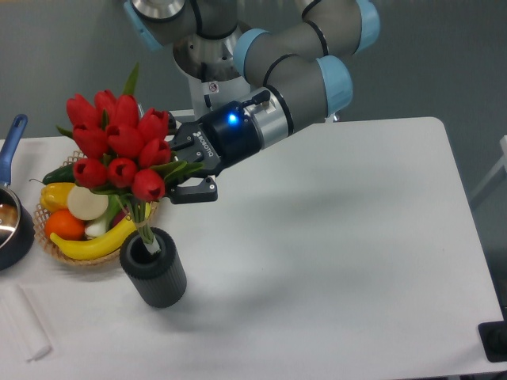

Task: Insert the flowers into the vase
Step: 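Carry the red tulips toward the black cylindrical vase beside the basket, then lower the tulip stems into the opening of the black vase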

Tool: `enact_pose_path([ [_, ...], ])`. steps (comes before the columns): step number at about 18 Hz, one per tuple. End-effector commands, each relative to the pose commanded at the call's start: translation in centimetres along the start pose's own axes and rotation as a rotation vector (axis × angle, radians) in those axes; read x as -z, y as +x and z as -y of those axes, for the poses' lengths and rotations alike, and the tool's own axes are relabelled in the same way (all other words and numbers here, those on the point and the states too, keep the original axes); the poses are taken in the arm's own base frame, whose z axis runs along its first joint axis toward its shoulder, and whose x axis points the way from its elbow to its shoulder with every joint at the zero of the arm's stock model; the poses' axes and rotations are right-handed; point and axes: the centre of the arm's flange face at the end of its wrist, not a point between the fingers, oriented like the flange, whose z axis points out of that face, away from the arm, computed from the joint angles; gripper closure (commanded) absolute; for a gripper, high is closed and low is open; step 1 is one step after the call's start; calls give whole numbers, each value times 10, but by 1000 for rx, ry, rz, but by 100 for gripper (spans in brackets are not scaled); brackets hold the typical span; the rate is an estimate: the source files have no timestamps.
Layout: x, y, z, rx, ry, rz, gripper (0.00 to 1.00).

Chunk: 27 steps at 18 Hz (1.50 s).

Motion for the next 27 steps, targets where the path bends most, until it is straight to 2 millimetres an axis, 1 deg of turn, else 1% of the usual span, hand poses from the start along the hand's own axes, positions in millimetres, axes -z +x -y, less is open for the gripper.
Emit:
enact_pose_path([
  [2,-4,0,-5,8,-1,-8,62],
  [5,-4,0,-7,11,-5,-6,62],
  [15,-10,-3,-26,39,-14,-15,62],
  [19,-12,-4,-42,68,-15,-19,62],
  [24,-13,-1,-52,70,-18,-20,62],
  [26,-15,0,-63,61,-33,-19,62],
  [27,-21,4,-71,57,-56,-24,62],
])
